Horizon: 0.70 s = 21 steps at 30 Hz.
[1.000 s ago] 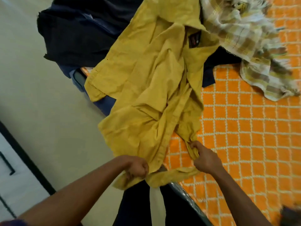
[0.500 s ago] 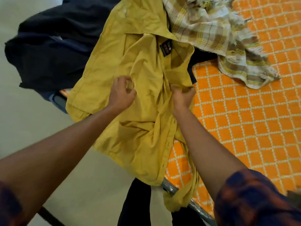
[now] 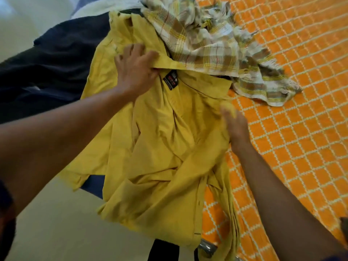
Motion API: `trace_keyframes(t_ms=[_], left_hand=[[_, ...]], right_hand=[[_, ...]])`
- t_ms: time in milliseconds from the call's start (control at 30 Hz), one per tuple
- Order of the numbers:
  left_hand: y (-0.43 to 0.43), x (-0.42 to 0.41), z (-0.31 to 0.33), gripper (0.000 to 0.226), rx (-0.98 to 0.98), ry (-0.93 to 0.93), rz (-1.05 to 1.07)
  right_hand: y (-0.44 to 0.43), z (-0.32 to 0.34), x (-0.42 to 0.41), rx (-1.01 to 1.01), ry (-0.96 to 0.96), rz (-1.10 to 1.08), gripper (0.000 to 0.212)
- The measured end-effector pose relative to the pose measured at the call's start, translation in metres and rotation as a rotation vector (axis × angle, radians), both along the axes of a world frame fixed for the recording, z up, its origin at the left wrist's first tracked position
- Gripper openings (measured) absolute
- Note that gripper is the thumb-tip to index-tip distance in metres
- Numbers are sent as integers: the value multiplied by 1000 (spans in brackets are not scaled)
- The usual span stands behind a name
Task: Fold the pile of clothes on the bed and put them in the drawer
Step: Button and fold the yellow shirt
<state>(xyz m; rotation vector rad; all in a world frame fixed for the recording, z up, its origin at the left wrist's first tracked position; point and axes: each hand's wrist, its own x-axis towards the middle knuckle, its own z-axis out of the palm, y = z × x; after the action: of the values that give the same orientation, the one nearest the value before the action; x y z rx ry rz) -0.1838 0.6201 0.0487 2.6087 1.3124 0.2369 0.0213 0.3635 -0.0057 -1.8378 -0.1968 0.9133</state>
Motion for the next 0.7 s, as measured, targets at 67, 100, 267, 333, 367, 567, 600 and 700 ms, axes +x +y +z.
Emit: trace_keyframes(t_ms=[67,100,267,333,367,567,600,700], left_hand=[[12,8,5,39,21,-24,27],[17,10,9,36,40,-49,13],[22,1,23,28,12,-247,-252],[17,-10,28,23,-4,-294,-289],[13,-15,31,22,19,-299,-296],[-30,-63,48,31,-63,-197,-381],[-37,-78,46,40,-83,-48,-390],[-58,-131,29,57,-201,289,-75]], right_hand=[[-2,-6,-19,-237,-387,389,57],[1,-9,-25,-290,-479,429,58],[28,-22,-19,-221,-232,6,39],[36,-18,-16,-243,-89,1,57],[40,-18,-13,-270,-51,21,57],[50,0,-9,-42,117,62,16],[49,3,-12,47,166,31,14],[34,9,-33,188,258,79,13]])
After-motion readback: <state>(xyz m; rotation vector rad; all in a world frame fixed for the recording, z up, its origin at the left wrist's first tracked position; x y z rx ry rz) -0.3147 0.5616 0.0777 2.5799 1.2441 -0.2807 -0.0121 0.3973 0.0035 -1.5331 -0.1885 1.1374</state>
